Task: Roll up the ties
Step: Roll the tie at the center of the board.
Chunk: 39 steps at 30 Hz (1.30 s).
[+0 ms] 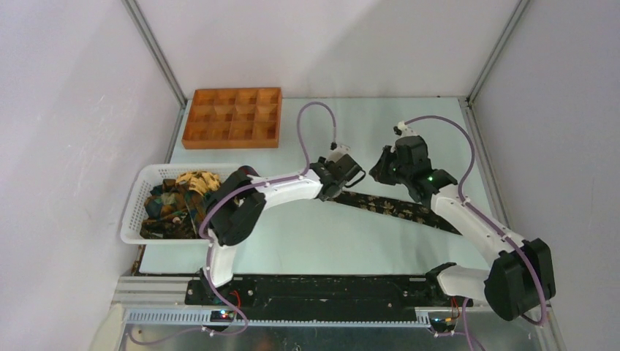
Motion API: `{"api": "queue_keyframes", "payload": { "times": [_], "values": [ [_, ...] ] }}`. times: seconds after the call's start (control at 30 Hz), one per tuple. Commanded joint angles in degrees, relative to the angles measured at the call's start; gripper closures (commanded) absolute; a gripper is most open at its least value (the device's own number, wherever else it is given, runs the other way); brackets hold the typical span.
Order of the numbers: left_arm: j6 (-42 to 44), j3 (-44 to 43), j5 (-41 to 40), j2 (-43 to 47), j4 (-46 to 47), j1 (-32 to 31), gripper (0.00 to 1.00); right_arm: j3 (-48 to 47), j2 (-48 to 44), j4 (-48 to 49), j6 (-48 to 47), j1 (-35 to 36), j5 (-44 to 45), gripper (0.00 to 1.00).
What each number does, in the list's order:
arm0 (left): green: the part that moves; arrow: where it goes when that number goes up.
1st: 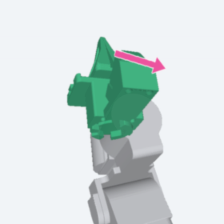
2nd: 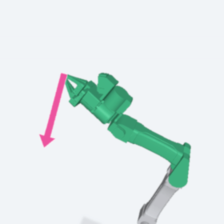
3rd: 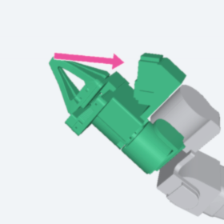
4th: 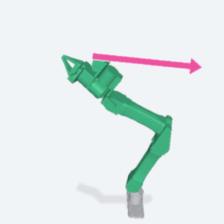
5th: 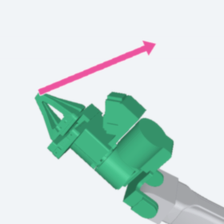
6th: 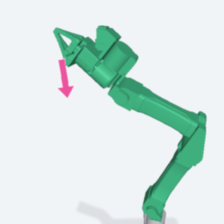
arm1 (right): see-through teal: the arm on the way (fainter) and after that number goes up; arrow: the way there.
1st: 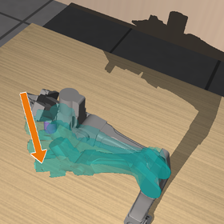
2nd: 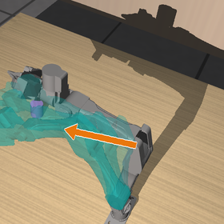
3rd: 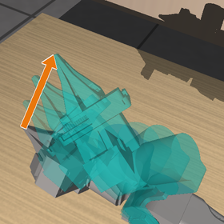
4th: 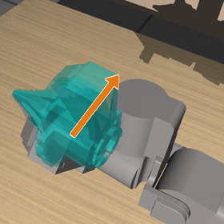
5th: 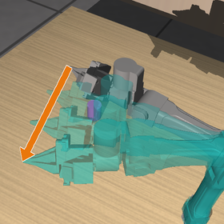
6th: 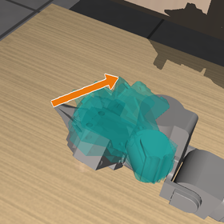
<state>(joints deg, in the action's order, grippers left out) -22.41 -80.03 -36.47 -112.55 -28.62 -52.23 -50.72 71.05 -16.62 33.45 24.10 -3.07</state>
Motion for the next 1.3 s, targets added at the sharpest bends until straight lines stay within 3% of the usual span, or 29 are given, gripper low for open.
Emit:
{"api": "queue_keyframes", "payload": {
  "times": [0.0, 0.27, 0.57, 1.27],
  "values": [
    [3.42, -4.4, -10.49, -3.29, -5.9, -1.99, 0.56, 0.66, -4.89, -0.26, 0.01, -1.23, 1.73, 0.96],
    [6.39, -7.53, -16.3, -8.15, -7.9, -4.98, 0.56, 1.58, -10.28, -2.07, 0.2, -3.36, 2.25, 0.95],
    [8.26, -11.85, -17.14, -12.43, -9.83, -8.05, 0.56, 1.68, -12.07, -3.5, -0.26, -5.05, 2.44, 0.95],
    [8.61, -16.14, -10.46, -13.91, -11.51, -9.64, 0.52, 2.82, -12.16, -3.04, -0.19, -5.89, 1.73, 0.95]
  ]
}}
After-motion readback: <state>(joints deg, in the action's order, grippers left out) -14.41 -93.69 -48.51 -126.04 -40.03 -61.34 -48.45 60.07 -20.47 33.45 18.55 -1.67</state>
